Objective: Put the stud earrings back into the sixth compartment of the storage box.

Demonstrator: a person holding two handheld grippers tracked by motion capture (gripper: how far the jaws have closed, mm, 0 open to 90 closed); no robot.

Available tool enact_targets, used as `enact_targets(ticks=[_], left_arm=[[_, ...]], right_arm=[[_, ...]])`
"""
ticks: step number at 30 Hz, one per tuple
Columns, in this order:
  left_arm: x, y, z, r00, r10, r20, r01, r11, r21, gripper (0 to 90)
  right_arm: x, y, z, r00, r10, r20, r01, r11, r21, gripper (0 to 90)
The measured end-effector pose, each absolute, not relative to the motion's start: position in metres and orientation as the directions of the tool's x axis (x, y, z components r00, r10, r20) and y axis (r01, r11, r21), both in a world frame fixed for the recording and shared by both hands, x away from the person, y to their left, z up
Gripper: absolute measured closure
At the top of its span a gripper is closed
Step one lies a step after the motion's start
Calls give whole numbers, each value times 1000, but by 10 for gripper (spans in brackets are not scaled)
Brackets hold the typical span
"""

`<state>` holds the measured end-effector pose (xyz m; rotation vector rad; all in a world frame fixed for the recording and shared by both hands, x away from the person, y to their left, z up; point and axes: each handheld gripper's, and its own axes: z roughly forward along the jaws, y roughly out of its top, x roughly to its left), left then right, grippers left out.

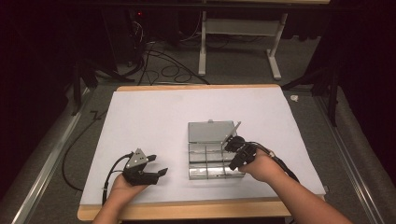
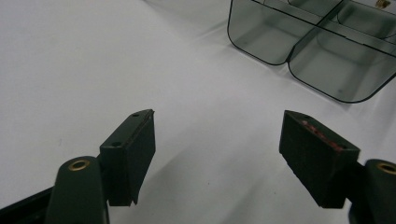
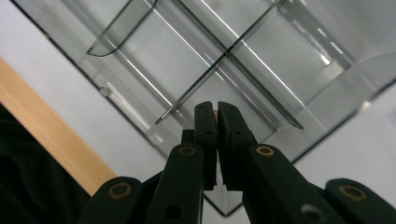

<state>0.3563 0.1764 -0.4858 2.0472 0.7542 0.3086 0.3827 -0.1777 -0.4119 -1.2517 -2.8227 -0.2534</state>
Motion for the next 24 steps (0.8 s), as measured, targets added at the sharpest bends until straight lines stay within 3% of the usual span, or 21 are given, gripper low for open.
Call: enact_targets(ticks=[5, 15, 24], left_arm=[[356, 176, -486, 783, 619, -65, 391, -409, 824, 275], [356, 176, -486, 783, 619, -64, 392, -410, 824, 275], [356, 176, -486, 783, 619, -62, 391, -412, 823, 275]], right_arm=[[388, -176, -427, -689, 716, 109, 725, 679, 119, 884], [388, -176, -424, -665, 737, 122, 746, 653, 126, 844], [388, -192, -392, -662, 744, 90, 745, 642, 179, 845]])
